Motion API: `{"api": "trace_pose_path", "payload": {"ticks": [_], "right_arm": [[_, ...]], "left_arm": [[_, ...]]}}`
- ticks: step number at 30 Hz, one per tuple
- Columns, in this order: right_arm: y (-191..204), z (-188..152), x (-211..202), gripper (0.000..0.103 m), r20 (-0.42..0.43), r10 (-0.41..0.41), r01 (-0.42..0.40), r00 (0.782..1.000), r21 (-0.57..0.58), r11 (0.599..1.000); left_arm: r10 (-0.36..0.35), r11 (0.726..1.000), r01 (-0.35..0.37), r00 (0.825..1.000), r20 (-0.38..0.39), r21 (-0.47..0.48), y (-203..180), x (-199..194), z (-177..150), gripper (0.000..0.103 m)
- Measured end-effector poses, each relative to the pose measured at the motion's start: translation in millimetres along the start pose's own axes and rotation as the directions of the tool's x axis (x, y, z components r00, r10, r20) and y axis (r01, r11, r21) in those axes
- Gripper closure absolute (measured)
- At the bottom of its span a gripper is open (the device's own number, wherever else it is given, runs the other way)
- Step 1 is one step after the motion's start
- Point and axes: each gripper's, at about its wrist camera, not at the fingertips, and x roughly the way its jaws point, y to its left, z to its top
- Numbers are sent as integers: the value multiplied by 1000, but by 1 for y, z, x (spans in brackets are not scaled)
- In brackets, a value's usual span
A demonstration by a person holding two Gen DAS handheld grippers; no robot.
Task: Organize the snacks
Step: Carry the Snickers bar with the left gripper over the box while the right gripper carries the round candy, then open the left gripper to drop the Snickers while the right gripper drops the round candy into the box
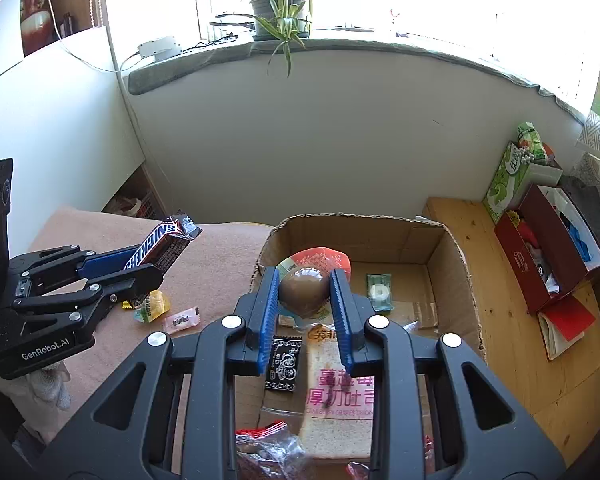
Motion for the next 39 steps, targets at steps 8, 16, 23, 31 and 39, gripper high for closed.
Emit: {"api": "trace_pose_path", "payload": {"ticks": [8,16,23,31,39], "right_arm": [[-43,-1,11,76,-20,-20,21,1000,80,997],[-68,-9,15,76,-30,-33,36,999,119,992],[-73,-10,15,76,-32,-34,38,999,128,991],[-71,-9,13,75,-29,-51,54,998,125,991],[-69,-10,7,67,-23,-60,62,998,126,990]], "left_arm": [[-29,999,30,999,-36,33,-29,30,8,77],[-43,998,46,998,-55,52,-42,43,10,77],[-57,996,62,996,-68,66,-54,50,11,77],[-56,996,61,996,-71,62,-56,48,11,76],[-47,997,50,998,-51,54,-49,32,9,76]]}}
